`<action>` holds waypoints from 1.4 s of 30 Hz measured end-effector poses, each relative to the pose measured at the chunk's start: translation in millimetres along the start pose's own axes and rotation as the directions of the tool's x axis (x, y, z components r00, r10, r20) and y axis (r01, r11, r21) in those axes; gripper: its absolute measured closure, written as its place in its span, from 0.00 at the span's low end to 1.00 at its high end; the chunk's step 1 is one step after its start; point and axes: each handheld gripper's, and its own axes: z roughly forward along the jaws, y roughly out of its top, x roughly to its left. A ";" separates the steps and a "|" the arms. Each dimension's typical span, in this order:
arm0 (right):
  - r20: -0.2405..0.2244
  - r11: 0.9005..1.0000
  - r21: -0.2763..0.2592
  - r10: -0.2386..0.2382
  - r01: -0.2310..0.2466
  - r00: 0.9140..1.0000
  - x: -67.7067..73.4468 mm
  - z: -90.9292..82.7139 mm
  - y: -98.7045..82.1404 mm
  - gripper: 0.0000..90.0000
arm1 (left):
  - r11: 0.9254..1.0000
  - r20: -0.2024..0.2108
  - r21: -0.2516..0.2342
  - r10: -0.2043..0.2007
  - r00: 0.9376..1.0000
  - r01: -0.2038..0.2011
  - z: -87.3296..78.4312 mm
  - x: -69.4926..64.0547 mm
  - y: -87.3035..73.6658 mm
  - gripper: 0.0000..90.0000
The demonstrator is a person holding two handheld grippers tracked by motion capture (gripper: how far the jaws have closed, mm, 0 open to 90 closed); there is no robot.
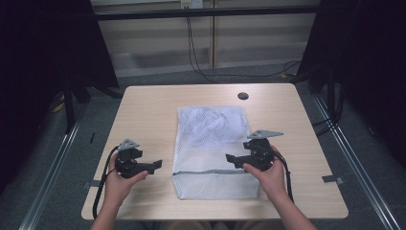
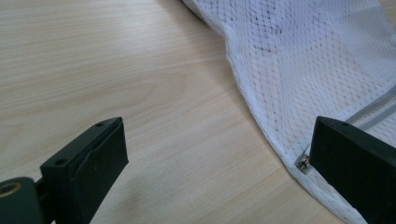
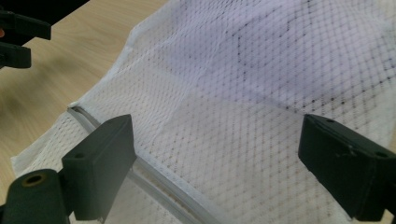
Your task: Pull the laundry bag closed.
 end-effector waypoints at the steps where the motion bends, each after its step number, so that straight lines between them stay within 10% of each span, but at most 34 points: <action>1: -0.009 1.000 0.010 -0.003 0.003 1.000 1.8 2.9 0.5 0.12 | 1.000 0.000 0.004 0.003 1.000 -0.003 0.7 -0.9 -0.1 0.04; 42: -0.201 0.998 0.058 -0.007 0.019 0.980 51.1 46.5 19.1 0.30 | 0.998 0.039 0.063 0.004 0.999 -0.007 -1.5 -19.7 -6.9 0.04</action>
